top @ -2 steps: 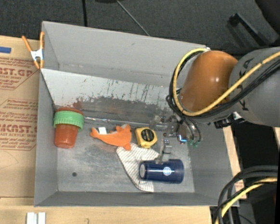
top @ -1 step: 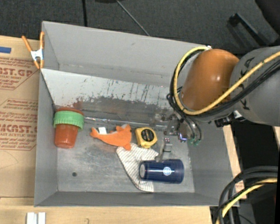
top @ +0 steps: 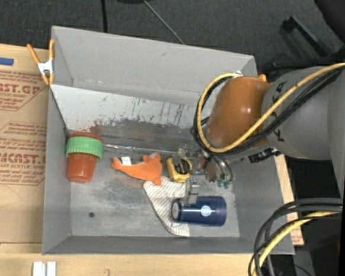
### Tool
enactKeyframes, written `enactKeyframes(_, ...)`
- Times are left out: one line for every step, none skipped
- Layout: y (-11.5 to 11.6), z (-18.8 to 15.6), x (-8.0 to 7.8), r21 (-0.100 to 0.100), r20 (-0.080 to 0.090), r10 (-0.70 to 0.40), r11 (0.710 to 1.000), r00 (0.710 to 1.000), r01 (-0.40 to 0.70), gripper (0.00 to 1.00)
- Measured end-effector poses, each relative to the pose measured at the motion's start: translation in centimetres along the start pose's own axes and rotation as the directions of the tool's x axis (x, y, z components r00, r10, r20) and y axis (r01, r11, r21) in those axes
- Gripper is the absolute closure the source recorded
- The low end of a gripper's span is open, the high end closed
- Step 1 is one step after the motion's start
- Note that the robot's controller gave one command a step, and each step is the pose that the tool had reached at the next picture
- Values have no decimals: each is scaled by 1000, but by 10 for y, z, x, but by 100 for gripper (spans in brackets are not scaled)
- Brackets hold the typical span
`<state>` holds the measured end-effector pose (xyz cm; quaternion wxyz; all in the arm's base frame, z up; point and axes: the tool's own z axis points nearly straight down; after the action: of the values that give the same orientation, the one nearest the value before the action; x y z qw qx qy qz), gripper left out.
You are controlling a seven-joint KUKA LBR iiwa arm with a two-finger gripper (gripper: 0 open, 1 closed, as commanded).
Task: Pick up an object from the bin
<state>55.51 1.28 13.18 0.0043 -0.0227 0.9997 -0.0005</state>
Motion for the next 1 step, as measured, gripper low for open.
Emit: enactKeyframes(24, 62, 6, -2, -7, -56, 998, 998, 56, 100)
